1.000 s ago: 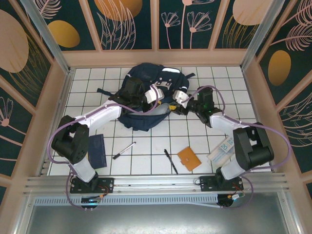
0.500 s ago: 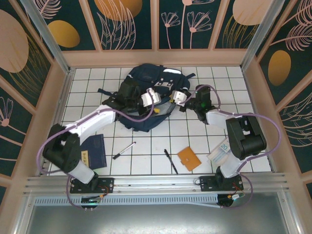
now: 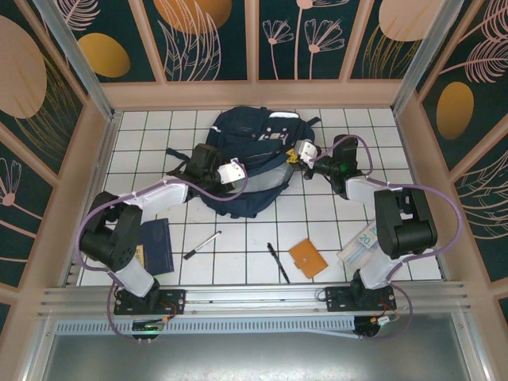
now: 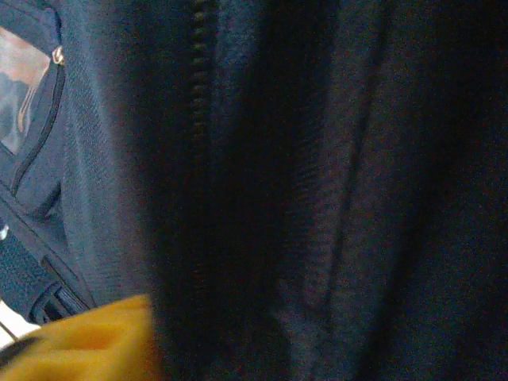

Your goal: Pack the student bag

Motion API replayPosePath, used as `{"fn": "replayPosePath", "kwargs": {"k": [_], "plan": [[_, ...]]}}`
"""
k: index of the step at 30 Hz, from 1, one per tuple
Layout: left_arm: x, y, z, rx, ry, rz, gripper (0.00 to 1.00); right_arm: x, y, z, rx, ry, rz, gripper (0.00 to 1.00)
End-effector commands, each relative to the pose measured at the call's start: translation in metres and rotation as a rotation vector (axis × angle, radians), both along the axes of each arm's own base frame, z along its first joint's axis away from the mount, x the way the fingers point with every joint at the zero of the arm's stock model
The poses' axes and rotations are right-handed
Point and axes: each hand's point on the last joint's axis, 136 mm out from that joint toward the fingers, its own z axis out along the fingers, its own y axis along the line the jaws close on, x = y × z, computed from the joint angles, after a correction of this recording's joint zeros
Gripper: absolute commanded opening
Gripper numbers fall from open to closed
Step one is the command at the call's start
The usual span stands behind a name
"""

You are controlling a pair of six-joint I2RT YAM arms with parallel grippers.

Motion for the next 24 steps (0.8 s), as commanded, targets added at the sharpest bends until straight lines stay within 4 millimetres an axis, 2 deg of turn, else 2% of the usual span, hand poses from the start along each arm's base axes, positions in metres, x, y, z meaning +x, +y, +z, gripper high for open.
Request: {"fn": "replayPosePath", "kwargs": {"k": [1, 3, 6, 8, 11, 13, 20, 22, 24], "plan": [[0.007, -0.018, 0.047, -0.121, -0.036, -0.003, 0.0, 0.004, -0.001, 0.026, -0.017, -0.072, -0.019, 0.26], [0.005, -0.032, 0.078, -0.197, -0.082, -0.021, 0.0, -0.008, 0.0, 0.027, -0.053, -0.097, -0.034, 0.41], [0.005, -0.048, 0.103, -0.232, -0.112, -0.021, 0.0, -0.031, 0.008, 0.029, -0.134, -0.151, -0.042, 0.5], [0.011, -0.054, 0.108, -0.225, -0.091, 0.004, 0.0, -0.037, 0.013, 0.032, -0.176, -0.189, -0.083, 0.53], [0.02, -0.061, 0.105, -0.224, -0.042, 0.051, 0.0, -0.037, 0.014, 0.049, -0.166, -0.215, -0.14, 0.54], [0.019, -0.068, 0.103, -0.243, -0.004, 0.046, 0.0, -0.035, 0.014, 0.059, -0.163, -0.237, -0.168, 0.63], [0.006, -0.09, 0.123, -0.397, 0.058, -0.008, 0.02, -0.018, 0.033, 0.04, -0.289, -0.25, -0.144, 0.65], [0.003, -0.091, 0.127, -0.416, 0.061, -0.018, 0.04, -0.01, 0.039, 0.034, -0.336, -0.266, -0.155, 0.63], [0.0, -0.09, 0.132, -0.427, 0.046, -0.026, 0.06, -0.003, 0.045, 0.03, -0.377, -0.275, -0.162, 0.56]]}}
